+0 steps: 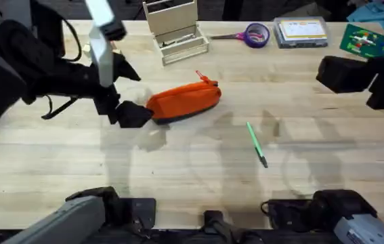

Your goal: Unzip the bag, pick up the pens from the table one at a time and place them inside, then zip the bag closed.

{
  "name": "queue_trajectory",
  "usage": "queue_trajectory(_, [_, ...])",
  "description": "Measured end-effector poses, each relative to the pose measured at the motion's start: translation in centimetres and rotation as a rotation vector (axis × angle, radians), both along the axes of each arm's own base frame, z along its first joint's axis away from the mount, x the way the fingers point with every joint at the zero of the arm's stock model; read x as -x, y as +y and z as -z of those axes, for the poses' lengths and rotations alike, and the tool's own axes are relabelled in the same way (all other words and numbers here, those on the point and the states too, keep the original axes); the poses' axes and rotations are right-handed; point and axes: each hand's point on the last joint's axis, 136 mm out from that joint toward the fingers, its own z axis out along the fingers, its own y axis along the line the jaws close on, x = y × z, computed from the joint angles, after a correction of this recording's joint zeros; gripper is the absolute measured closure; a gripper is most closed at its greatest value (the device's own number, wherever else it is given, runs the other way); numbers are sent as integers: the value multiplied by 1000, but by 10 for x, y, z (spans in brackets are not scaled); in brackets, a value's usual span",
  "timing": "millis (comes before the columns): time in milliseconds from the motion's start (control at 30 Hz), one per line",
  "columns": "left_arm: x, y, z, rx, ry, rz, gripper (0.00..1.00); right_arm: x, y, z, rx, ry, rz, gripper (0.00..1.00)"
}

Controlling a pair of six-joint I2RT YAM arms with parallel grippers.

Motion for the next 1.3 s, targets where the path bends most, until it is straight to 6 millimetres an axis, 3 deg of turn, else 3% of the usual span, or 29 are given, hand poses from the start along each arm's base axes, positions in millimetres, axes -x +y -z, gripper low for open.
queue_trajectory(433, [-1,-4,28,120,69,124,8,0,0,0,0,0,0,3])
queue_trajectory(767, [-11,-3,58,153,145,133,8,0,0,0,0,0,0,3])
queue_trajectory(1133, [-14,-4,74,181,192,132,6,0,0,0,0,0,0,3])
queue_trajectory(1200, [-15,-5,74,188,189,132,87,0,0,0,0,0,0,3])
queue_trajectory(1300, [-15,-5,73,194,186,132,313,0,0,0,0,-1,0,4])
